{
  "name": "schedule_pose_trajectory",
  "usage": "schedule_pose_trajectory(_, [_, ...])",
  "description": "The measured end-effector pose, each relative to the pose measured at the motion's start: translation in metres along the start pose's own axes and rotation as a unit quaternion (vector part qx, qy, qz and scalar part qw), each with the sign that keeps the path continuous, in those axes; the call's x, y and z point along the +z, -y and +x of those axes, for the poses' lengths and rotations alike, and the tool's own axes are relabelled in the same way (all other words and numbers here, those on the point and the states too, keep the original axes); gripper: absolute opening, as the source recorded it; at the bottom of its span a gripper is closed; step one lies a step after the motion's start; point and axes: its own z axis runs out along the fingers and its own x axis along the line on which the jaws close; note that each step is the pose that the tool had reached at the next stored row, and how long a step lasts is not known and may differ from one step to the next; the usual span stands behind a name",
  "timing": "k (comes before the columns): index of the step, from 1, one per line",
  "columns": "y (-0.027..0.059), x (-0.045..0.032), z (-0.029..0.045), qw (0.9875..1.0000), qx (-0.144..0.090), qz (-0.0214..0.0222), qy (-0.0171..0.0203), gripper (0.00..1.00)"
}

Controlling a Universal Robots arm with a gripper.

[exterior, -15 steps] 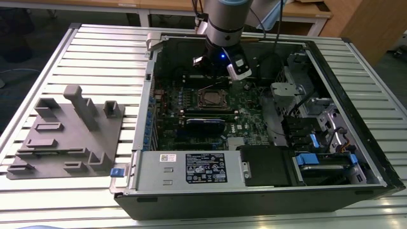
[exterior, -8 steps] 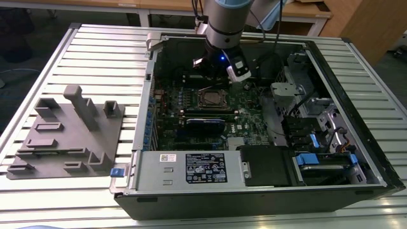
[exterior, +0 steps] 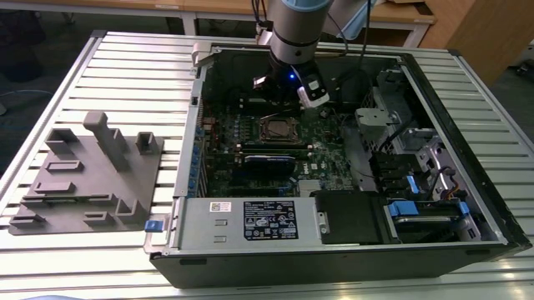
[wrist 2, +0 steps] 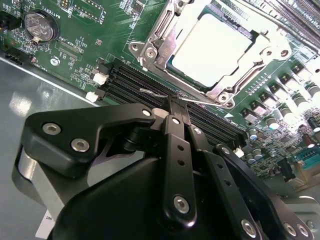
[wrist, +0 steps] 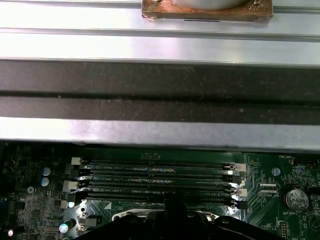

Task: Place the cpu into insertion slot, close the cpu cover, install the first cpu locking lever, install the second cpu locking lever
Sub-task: 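Install the first cpu locking lever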

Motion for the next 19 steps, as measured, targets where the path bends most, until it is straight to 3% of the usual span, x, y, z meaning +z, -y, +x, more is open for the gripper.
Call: schedule_pose_trajectory(19, [0.0002,0.0006,-0.0033,1.0000,0.000,0.0001,0.0000,0.11])
